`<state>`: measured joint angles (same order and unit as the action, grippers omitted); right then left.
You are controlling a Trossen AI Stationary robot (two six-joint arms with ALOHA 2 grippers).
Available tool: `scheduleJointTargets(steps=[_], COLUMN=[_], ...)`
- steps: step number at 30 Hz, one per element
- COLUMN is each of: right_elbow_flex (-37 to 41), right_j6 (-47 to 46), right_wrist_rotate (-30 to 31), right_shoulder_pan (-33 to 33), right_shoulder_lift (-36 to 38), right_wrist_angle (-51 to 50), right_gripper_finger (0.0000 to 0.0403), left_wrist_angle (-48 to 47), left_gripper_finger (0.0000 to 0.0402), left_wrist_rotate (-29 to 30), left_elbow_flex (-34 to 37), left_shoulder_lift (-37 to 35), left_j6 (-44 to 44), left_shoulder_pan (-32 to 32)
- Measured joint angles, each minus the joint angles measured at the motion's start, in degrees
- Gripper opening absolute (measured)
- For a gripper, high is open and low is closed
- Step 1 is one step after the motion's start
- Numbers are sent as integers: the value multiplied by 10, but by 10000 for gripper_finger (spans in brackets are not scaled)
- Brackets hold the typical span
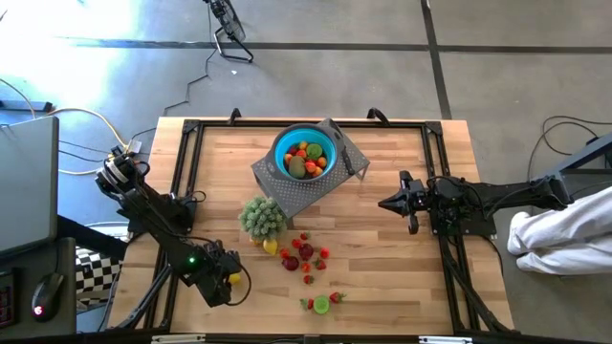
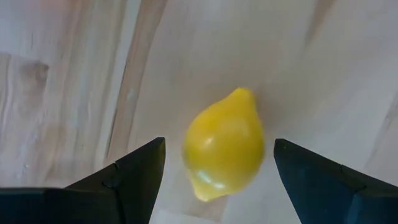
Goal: Pick & Place Fruit
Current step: Put the lemon into the blue strainer bowl on the shelf
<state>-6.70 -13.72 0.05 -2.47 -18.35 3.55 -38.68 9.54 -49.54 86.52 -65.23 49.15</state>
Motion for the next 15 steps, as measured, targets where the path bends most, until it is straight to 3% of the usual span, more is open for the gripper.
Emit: scheduleJointTargets(steps=[15], right_elbow_flex=[0], right_j6=[0], right_wrist_rotate=[18], right_shoulder_pan=[0], right_shoulder_lift=[0], right_wrist_angle=[0], right_gripper_finger=[2], left_wrist_angle=[27], left_gripper_finger=[294], left_wrist_rotate=[-11], left_elbow_flex=[25], left_shoulder_lift=[0], left_j6=[-26], left_shoulder_pan=[0])
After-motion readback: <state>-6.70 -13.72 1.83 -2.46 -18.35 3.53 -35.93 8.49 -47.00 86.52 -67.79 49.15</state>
